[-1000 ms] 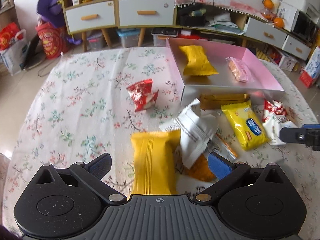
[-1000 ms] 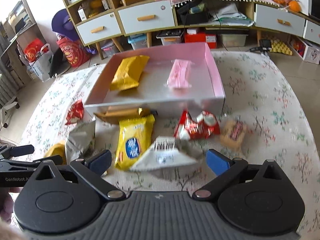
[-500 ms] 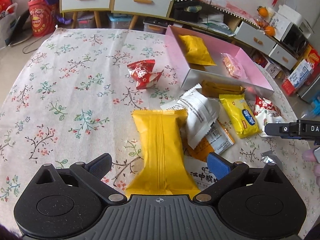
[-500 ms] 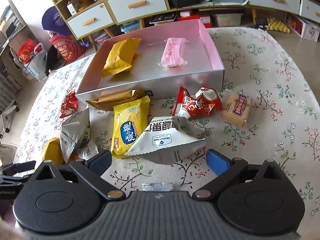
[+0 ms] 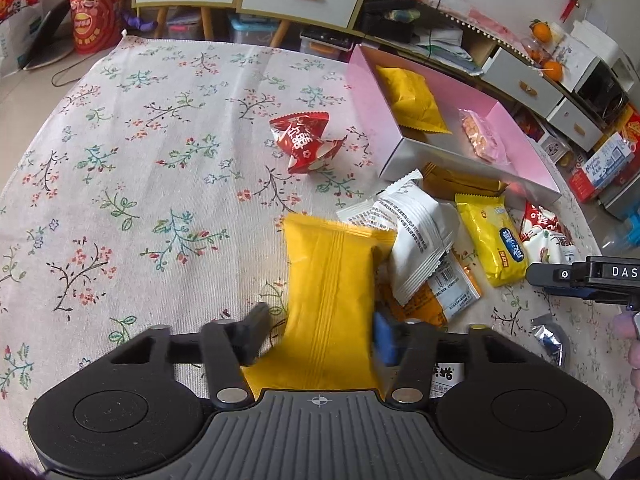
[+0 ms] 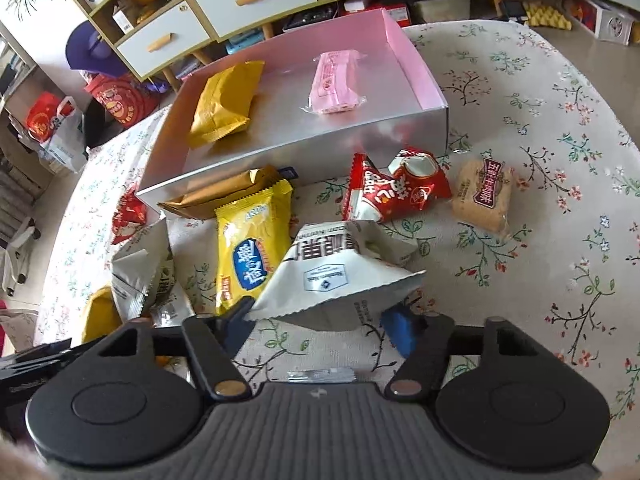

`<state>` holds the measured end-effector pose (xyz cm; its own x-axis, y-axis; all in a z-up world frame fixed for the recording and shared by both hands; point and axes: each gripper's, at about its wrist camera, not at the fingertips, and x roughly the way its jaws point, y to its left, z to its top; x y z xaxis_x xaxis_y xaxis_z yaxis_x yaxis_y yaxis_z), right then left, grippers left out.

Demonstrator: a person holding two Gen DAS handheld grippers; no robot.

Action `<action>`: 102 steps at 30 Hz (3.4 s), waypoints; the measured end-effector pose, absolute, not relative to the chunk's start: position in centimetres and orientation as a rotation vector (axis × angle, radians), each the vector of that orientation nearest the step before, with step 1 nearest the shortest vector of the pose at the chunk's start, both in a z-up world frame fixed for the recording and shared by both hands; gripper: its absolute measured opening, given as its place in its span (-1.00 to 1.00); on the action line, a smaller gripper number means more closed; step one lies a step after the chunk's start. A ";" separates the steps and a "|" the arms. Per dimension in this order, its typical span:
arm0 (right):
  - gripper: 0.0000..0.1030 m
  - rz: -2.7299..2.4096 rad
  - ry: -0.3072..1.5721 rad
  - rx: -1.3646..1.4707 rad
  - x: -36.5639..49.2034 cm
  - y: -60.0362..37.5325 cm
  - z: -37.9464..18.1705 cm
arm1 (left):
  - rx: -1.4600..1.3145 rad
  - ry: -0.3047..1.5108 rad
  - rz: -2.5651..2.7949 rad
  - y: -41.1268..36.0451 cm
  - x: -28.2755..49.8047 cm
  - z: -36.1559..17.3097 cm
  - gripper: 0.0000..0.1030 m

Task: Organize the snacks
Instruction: 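Grasp a second yellow pastry with the left gripper, then lift the yellow pastry with the left gripper while the right grasps a white packet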

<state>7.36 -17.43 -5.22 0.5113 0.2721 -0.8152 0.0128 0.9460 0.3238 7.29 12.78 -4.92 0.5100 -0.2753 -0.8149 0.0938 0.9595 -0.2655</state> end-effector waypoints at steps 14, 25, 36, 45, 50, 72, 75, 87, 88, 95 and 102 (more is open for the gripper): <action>-0.75 0.159 1.004 0.252 7.4 -17.1 -4.5 | -0.173 0.987 -0.204 12.5 7.2 -3.5 -0.31; 0.34 0.150 1.000 0.231 7.3 -17.1 -4.1 | -0.172 0.959 -0.230 11.3 7.0 -2.2 -0.31; 0.44 0.158 1.030 0.333 8.5 -17.6 -4.2 | -0.162 0.923 -0.268 8.8 7.0 -0.4 -0.31; 0.72 0.169 1.038 0.384 8.7 -17.6 -3.5 | -0.155 0.900 -0.298 6.6 7.3 0.7 -0.31; 0.73 0.138 1.036 0.416 9.5 -18.1 -3.6 | -0.154 0.899 -0.309 5.5 7.5 1.0 -0.31; -0.06 0.113 1.031 0.380 10.0 -18.1 -4.7 | -0.125 0.935 -0.303 4.1 8.2 0.0 -0.31; -0.08 0.123 1.025 0.378 9.7 -18.3 -4.4 | -0.129 0.931 -0.301 4.1 8.2 0.3 -0.31; -0.10 0.170 0.962 0.442 8.2 -19.4 -2.0 | -0.157 0.914 -0.292 3.6 9.3 1.2 -0.31; -0.10 0.174 0.950 0.449 8.1 -19.5 -1.6 | -0.160 0.913 -0.290 3.5 9.4 1.3 -0.31; -0.10 0.175 0.877 0.501 9.1 -20.5 -0.3 | -0.188 0.891 -0.288 2.5 10.3 2.1 -0.31; -0.10 0.168 0.815 0.538 11.7 -21.8 -0.3 | -0.146 0.852 -0.303 0.2 13.0 3.1 -0.31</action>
<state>11.71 -21.80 -0.25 0.6812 0.3436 -0.6465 0.0602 0.8538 0.5171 13.04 0.16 3.12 0.6187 -0.3203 -0.7174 0.2044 0.9473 -0.2467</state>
